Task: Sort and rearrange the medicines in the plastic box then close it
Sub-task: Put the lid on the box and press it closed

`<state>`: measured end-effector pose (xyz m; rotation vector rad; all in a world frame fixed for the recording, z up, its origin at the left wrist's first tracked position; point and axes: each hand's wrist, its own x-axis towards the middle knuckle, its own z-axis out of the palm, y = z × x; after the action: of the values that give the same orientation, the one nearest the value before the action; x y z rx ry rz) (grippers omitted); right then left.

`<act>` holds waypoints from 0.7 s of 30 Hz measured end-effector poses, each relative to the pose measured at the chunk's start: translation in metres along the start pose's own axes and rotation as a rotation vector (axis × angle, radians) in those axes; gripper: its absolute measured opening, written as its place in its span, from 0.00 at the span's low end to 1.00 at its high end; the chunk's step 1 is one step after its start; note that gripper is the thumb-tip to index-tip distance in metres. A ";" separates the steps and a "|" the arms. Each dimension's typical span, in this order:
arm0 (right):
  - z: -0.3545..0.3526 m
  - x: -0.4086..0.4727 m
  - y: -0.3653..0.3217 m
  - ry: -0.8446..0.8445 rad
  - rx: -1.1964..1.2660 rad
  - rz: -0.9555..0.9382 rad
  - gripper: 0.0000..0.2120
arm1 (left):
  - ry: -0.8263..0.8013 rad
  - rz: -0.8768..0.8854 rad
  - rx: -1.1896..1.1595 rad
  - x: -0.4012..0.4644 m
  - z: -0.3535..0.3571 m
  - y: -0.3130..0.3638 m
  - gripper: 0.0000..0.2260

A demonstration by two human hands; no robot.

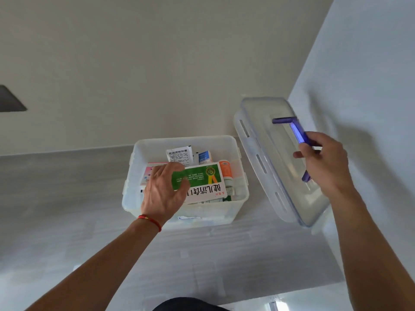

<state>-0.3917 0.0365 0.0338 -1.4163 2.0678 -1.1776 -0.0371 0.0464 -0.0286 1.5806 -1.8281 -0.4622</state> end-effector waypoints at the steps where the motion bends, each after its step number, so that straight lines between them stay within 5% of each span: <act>1: -0.001 -0.001 -0.015 -0.062 -0.018 -0.060 0.11 | -0.004 -0.066 -0.144 0.002 -0.006 0.001 0.14; 6: 0.051 -0.025 -0.083 -0.336 -0.143 -0.398 0.15 | -0.032 -0.405 -0.912 0.021 -0.046 0.004 0.12; 11: 0.122 -0.044 -0.108 -0.541 -0.301 -0.616 0.17 | 0.156 -0.467 -0.731 0.029 -0.080 -0.048 0.15; 15: 0.157 -0.048 -0.111 -0.585 -0.368 -0.654 0.18 | 0.162 -0.557 -0.445 0.025 -0.088 -0.099 0.04; 21: 0.162 -0.044 -0.096 -0.470 -0.291 -0.606 0.18 | 0.156 -0.704 -0.424 0.010 -0.069 -0.110 0.23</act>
<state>-0.2048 -0.0072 0.0092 -2.3034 1.5627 -0.6318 0.0896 0.0249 -0.0481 1.8460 -0.9295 -0.9376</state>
